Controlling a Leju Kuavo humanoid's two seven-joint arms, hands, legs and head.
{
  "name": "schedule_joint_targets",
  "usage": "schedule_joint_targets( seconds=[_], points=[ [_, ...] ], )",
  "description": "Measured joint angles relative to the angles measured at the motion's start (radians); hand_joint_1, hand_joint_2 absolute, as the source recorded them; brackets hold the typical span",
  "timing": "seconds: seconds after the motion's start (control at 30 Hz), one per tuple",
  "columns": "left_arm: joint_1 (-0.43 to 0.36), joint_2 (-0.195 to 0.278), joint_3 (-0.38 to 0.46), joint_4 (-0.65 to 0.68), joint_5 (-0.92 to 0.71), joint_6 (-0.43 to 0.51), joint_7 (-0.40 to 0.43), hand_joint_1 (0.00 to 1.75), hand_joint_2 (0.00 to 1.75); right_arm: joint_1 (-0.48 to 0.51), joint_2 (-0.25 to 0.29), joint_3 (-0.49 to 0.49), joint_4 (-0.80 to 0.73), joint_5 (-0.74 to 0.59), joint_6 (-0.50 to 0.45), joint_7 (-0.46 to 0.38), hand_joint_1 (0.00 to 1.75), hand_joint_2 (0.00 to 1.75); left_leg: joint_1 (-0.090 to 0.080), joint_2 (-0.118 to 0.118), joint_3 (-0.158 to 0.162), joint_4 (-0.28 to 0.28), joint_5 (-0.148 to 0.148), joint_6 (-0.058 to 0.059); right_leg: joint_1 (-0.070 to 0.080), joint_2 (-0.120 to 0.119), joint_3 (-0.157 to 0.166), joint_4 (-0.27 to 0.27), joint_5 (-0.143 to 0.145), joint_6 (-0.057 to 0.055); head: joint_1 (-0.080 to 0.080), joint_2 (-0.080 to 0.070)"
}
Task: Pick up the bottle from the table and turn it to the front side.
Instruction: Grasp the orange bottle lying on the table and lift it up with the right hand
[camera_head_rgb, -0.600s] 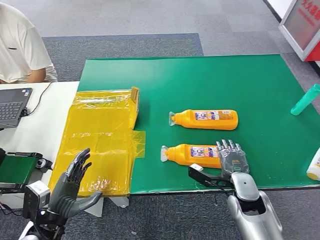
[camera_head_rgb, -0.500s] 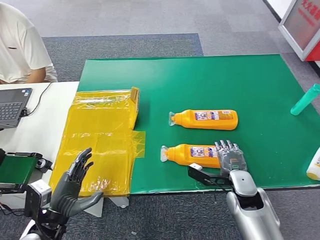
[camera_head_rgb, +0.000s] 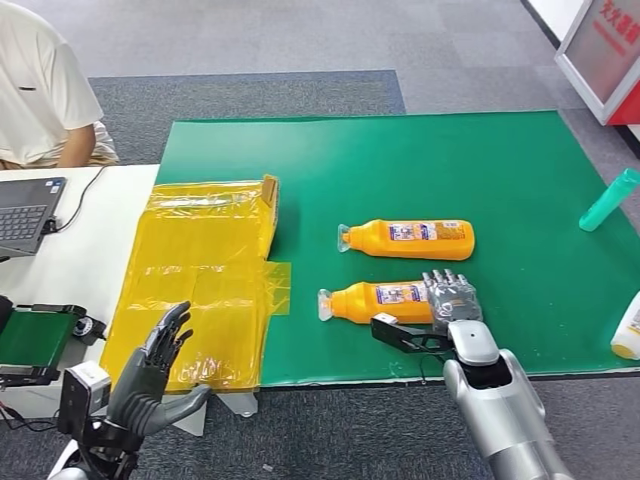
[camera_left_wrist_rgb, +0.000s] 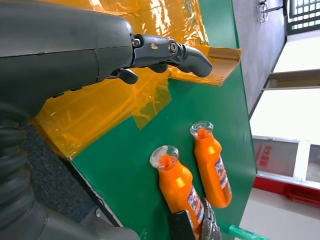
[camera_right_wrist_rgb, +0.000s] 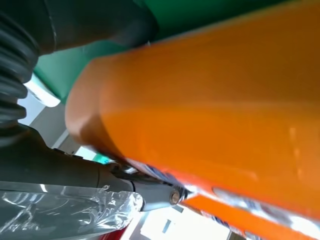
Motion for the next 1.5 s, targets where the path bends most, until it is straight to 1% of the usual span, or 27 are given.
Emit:
schedule_joint_targets(
  seconds=[0.2,0.43,0.6,0.73,0.8,0.93,1.1,1.2,1.3,1.4,1.5],
  points=[
    [0.001,0.004,0.0,0.011,-0.001,0.005,-0.002,0.0,1.75,-0.024,0.0,0.0,0.036,0.0,-0.008,-0.013,1.75,1.75,0.0,0.0,0.001,0.0,0.001,0.0,0.0,0.0,0.0,0.0,0.001,0.0,0.0,0.0],
    [-0.009,0.008,-0.006,0.014,-0.004,0.013,0.003,0.0,1.75,-0.033,0.0,-0.004,0.051,-0.005,-0.024,-0.058,1.75,1.75,0.0,0.0,0.001,0.0,0.001,0.0,0.0,0.0,0.0,0.0,0.002,0.0,0.0,0.0],
    [-0.011,0.011,-0.006,0.014,-0.004,0.014,0.004,0.0,1.75,-0.001,0.006,-0.032,0.021,-0.053,-0.066,-0.119,1.75,1.75,0.0,0.0,0.001,0.0,0.002,-0.001,0.0,0.0,0.0,0.0,0.002,0.0,0.0,0.0],
    [-0.011,0.011,-0.006,0.014,-0.003,0.02,0.004,0.0,1.75,0.055,0.014,-0.04,-0.04,-0.081,-0.116,-0.158,1.75,1.75,0.0,0.0,-0.001,0.0,0.002,-0.001,0.0,0.0,-0.001,0.0,0.002,0.0,0.0,0.0],
    [-0.012,0.009,-0.006,0.014,0.0,0.026,0.004,0.0,1.75,0.097,0.031,-0.048,-0.088,-0.153,-0.126,-0.198,1.75,1.75,0.0,0.0,-0.001,0.0,0.002,-0.001,0.0,0.0,-0.002,0.0,0.001,0.0,0.0,0.0],
    [-0.016,-0.001,-0.007,0.014,-0.001,0.027,-0.001,0.0,1.75,0.176,0.079,-0.074,-0.192,-0.393,-0.089,-0.275,1.75,1.75,0.0,0.0,-0.003,0.0,0.001,-0.001,0.001,0.0,-0.003,0.0,0.0,-0.001,0.0,0.0],
    [-0.017,-0.003,-0.021,0.013,-0.028,0.028,-0.016,0.0,1.75,0.237,0.123,-0.101,-0.279,-0.572,-0.036,-0.304,1.75,1.75,0.0,0.0,-0.004,0.0,0.0,0.0,0.0,0.0,-0.004,0.0,0.0,-0.001,0.0,0.0],
    [-0.023,-0.003,-0.039,0.011,-0.039,0.041,-0.021,0.0,1.75,0.266,0.147,-0.113,-0.315,-0.725,0.006,-0.314,1.75,1.75,0.0,0.0,-0.004,0.0,0.0,0.0,0.0,0.0,-0.004,0.0,0.0,-0.001,0.0,0.0],
    [-0.044,-0.004,-0.065,0.007,-0.057,0.064,-0.022,0.0,1.75,0.292,0.167,-0.114,-0.341,-0.873,0.017,-0.33,1.75,1.75,0.0,0.0,-0.004,0.0,0.0,0.0,0.0,0.0,-0.004,0.0,0.0,-0.001,0.0,0.0],
    [-0.072,-0.005,-0.102,0.0,-0.094,0.088,-0.027,0.0,1.75,0.307,0.188,-0.108,-0.356,-0.955,-0.001,-0.353,1.75,1.75,0.0,0.0,-0.004,0.0,0.0,0.0,0.001,0.0,-0.004,0.0,0.0,-0.001,0.0,0.0],
    [-0.101,-0.004,-0.142,-0.021,-0.135,0.099,-0.065,0.0,1.75,0.306,0.202,-0.093,-0.385,-0.994,-0.029,-0.388,1.75,1.75,0.0,0.0,-0.005,0.0,0.001,-0.001,0.001,0.0,-0.005,0.0,0.0,-0.001,0.0,0.0]
  ],
)
